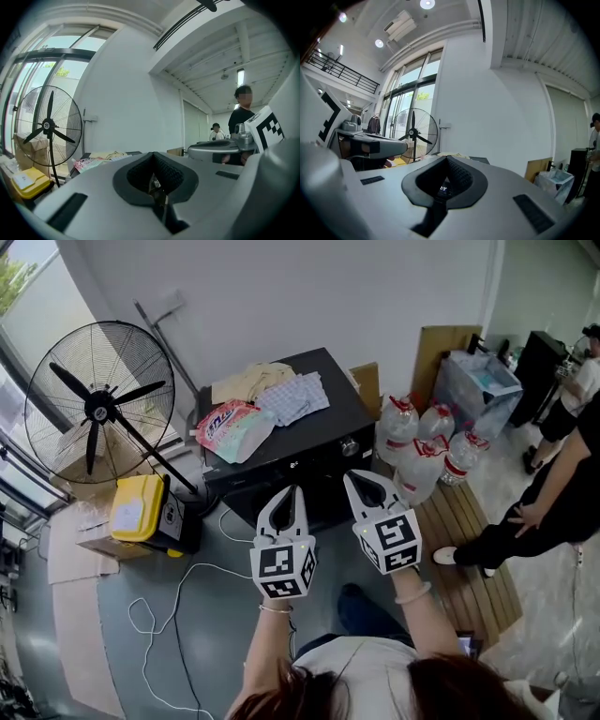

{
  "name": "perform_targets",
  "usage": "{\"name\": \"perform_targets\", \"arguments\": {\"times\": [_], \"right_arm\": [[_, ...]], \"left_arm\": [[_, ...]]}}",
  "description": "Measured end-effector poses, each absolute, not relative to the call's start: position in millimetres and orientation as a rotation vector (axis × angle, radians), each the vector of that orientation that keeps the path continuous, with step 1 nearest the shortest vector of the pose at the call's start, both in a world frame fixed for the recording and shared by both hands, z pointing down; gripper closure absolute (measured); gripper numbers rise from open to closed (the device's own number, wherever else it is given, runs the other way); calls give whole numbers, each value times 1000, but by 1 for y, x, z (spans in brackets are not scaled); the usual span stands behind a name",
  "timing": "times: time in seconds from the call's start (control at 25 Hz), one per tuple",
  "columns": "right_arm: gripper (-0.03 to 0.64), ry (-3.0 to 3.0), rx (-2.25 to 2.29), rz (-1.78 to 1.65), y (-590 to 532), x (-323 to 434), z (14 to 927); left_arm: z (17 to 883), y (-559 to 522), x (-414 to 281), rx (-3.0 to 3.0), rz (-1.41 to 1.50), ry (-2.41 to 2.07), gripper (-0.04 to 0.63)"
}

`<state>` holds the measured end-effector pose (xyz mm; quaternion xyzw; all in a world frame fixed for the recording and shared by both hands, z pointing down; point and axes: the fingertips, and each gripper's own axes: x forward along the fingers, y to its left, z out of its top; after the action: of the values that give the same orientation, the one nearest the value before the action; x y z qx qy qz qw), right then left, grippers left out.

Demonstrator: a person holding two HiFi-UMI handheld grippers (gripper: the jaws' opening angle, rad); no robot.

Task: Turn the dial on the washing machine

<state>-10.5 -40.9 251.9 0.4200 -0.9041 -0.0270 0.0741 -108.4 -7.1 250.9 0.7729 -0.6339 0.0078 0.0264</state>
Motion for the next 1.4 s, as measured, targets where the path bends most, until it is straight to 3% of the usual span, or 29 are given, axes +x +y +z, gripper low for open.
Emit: {"name": "perform_targets", "arguments": {"times": [1.4], "right_arm": [[591,-2733,1328,-173,75,-1,213]], "left_arm": [[212,105,-95,2471,-26,-1947,578]]}}
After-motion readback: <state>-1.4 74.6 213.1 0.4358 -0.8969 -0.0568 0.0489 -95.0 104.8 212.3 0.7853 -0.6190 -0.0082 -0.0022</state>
